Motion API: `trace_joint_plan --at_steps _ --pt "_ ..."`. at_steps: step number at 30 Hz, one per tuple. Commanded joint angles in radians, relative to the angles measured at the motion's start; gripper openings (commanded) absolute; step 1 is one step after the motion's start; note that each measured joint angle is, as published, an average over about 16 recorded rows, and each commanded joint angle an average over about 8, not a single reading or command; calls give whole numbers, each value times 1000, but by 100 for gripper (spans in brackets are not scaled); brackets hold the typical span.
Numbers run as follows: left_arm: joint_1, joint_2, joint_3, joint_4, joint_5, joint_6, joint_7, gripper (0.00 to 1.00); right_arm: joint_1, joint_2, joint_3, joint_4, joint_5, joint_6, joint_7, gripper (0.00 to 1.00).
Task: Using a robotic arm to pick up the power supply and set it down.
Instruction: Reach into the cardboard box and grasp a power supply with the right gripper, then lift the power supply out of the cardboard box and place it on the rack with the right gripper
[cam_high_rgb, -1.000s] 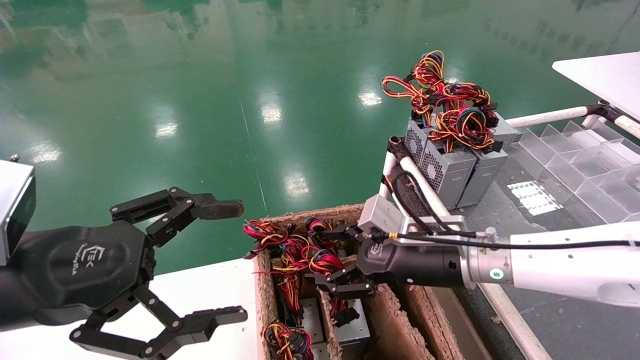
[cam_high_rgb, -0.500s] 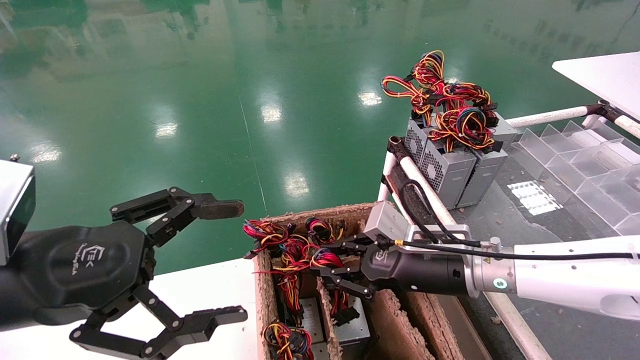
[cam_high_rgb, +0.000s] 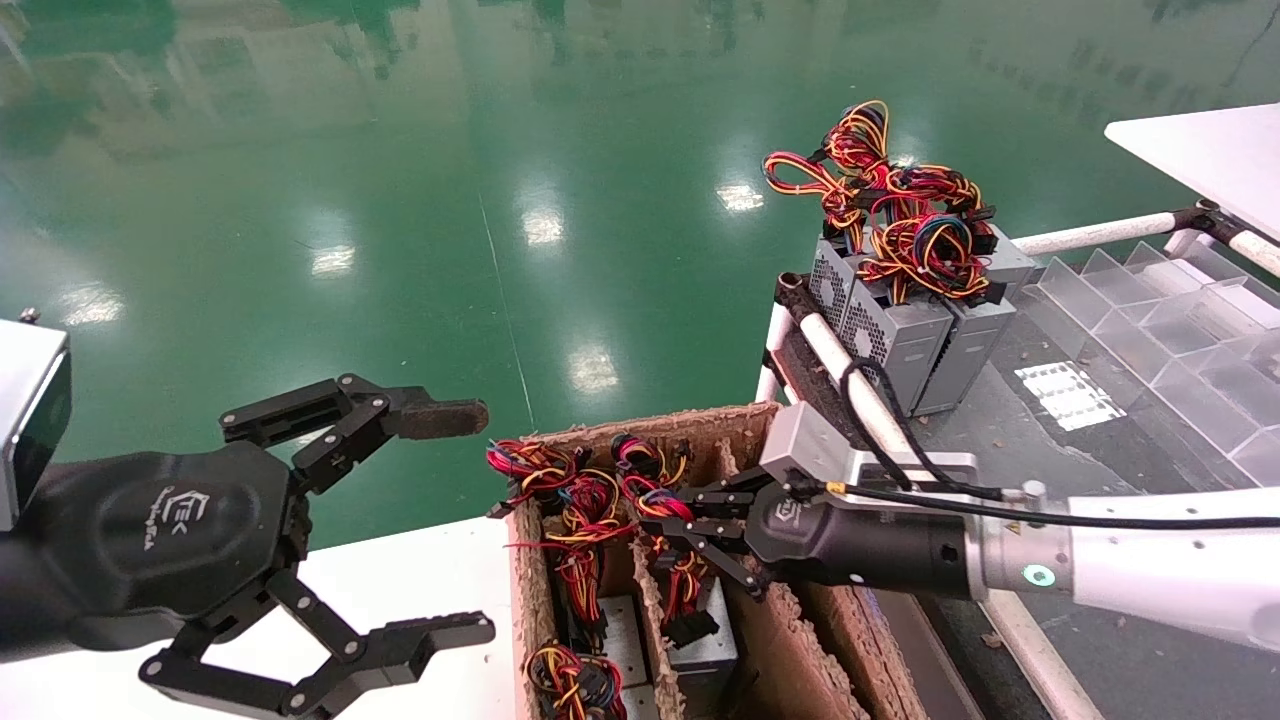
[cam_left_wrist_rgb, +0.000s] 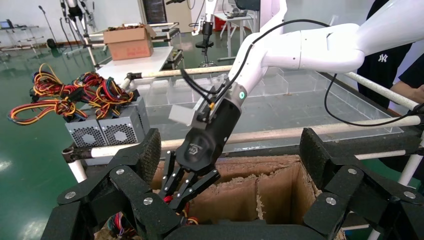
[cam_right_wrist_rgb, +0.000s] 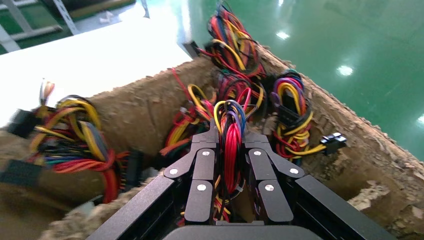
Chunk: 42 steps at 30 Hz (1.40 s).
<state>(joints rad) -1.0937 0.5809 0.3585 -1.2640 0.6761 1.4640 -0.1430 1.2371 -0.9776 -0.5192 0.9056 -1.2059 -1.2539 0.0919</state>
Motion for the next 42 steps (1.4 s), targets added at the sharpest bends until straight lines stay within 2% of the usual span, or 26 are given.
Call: trace_joint_plan --at_steps 1,8,14,23,30,42 --pt "0 0 0 0 0 0 0 100 -5 8 7 4 15 -9 -1 0" --pt "0 0 0 0 0 0 0 100 -28 97 79 107 117 -24 37 0" --pt "0 0 0 0 0 0 0 100 -53 202 179 180 251 -30 74 0" --pt "0 0 0 0 0 0 0 100 -41 329 341 141 445 -55 61 0" --pt "0 0 0 0 0 0 0 100 -2 404 374 51 420 -66 -10 0" --pt "0 0 0 0 0 0 0 100 29 449 378 -179 298 5 -208 0"
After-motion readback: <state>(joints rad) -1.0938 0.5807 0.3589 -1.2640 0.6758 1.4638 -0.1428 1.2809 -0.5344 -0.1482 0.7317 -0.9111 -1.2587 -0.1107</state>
